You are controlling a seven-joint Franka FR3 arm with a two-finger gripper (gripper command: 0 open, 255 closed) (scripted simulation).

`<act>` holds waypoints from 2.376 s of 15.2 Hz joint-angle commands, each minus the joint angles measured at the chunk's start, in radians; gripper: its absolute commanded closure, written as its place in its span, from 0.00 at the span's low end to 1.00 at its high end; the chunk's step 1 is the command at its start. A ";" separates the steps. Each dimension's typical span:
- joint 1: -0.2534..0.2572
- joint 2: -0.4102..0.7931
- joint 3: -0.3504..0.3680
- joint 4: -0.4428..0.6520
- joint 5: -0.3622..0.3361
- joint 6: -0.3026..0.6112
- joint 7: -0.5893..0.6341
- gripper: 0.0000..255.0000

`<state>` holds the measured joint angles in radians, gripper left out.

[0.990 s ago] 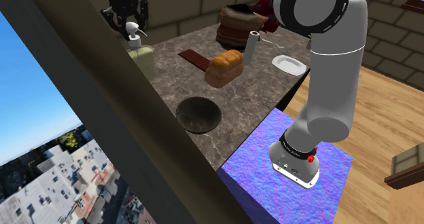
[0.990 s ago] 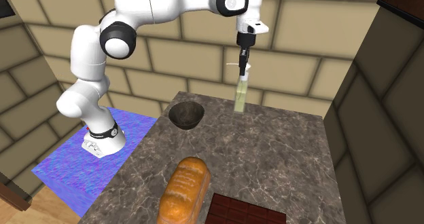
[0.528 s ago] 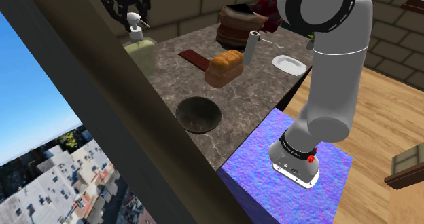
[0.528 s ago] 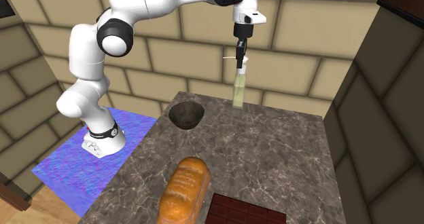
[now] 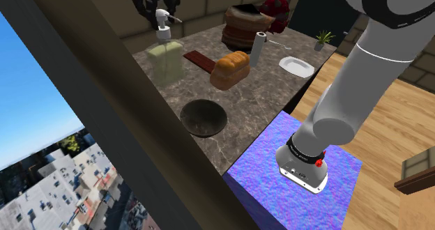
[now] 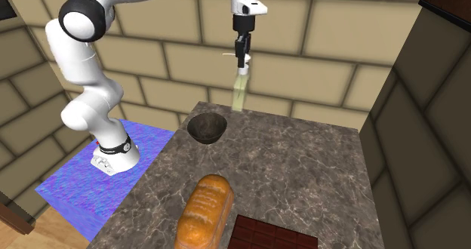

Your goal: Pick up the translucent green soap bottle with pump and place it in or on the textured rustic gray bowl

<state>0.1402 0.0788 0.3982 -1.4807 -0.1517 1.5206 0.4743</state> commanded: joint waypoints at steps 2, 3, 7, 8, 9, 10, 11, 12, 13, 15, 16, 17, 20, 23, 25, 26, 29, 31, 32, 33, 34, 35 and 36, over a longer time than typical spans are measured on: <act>-0.015 -0.135 -0.008 -0.114 0.051 -0.008 -0.021 1.00; -0.017 -0.174 -0.012 -0.145 0.066 -0.013 -0.029 1.00; -0.017 -0.324 -0.034 -0.248 0.116 -0.048 -0.058 1.00; -0.015 -0.360 -0.040 -0.270 0.126 -0.059 -0.065 1.00; -0.012 -0.395 -0.046 -0.290 0.136 -0.072 -0.071 1.00; -0.010 -0.431 -0.053 -0.309 0.145 -0.087 -0.078 1.00; -0.008 -0.436 -0.054 -0.328 0.147 -0.073 -0.078 1.00; -0.007 -0.441 -0.054 -0.347 0.148 -0.059 -0.077 1.00; -0.006 -0.446 -0.054 -0.365 0.150 -0.046 -0.077 1.00; -0.005 -0.455 -0.055 -0.401 0.153 -0.019 -0.077 1.00; -0.004 -0.459 -0.055 -0.418 0.154 -0.005 -0.077 1.00; -0.003 -0.463 -0.055 -0.435 0.155 0.008 -0.076 1.00; -0.001 -0.474 -0.054 -0.485 0.159 0.048 -0.075 1.00; 0.002 -0.482 -0.053 -0.533 0.162 0.088 -0.073 1.00; 0.003 -0.486 -0.052 -0.564 0.163 0.114 -0.072 1.00; 0.004 -0.488 -0.052 -0.579 0.164 0.127 -0.071 1.00; 0.006 -0.493 -0.050 -0.623 0.167 0.167 -0.069 1.00; 0.007 -0.494 -0.048 -0.651 0.168 0.194 -0.067 1.00; 0.007 -0.495 -0.047 -0.665 0.168 0.207 -0.066 1.00; 0.008 -0.495 -0.046 -0.679 0.169 0.220 -0.065 1.00; 0.009 -0.495 -0.045 -0.692 0.170 0.234 -0.064 1.00; 0.009 -0.495 -0.044 -0.706 0.170 0.247 -0.062 1.00; 0.010 -0.495 -0.043 -0.719 0.170 0.260 -0.061 1.00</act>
<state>0.1483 -0.4142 0.3534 -2.1840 0.0173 1.7664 0.4108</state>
